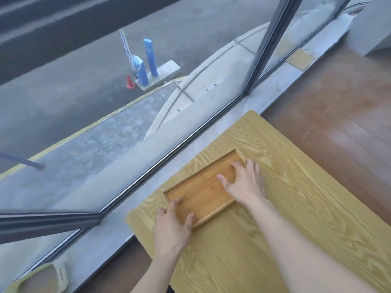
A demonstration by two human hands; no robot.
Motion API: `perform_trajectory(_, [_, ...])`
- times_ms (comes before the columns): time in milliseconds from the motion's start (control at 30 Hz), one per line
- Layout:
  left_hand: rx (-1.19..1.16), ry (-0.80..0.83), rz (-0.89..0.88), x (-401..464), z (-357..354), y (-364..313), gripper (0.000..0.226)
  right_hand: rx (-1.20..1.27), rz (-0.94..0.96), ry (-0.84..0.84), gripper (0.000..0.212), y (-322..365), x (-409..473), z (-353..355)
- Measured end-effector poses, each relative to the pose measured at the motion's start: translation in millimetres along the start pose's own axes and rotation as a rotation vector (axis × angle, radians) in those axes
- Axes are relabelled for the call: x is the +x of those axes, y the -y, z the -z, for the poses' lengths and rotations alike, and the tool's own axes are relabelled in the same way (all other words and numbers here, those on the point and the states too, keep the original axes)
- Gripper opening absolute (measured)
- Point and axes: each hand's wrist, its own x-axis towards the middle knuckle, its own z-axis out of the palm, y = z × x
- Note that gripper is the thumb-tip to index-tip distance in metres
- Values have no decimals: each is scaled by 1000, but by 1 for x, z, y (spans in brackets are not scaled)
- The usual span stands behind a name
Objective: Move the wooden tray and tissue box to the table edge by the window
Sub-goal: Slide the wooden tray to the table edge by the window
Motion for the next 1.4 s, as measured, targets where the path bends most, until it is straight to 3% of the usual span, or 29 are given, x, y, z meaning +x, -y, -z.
perform_trajectory(333, [109, 46, -75, 11, 7, 4, 62, 26, 144, 107, 75, 9, 23, -6])
perform_trajectory(533, [238, -106, -351, 30, 14, -3, 63, 32, 136, 142, 84, -6, -12, -21])
perform_trajectory(700, [402, 69, -525, 38, -2, -15, 89, -137, 166, 159, 97, -14, -23, -33])
perform_trajectory(1400, [389, 88, -508, 56, 0, -9, 86, -105, 155, 187, 98, 1, -9, -42])
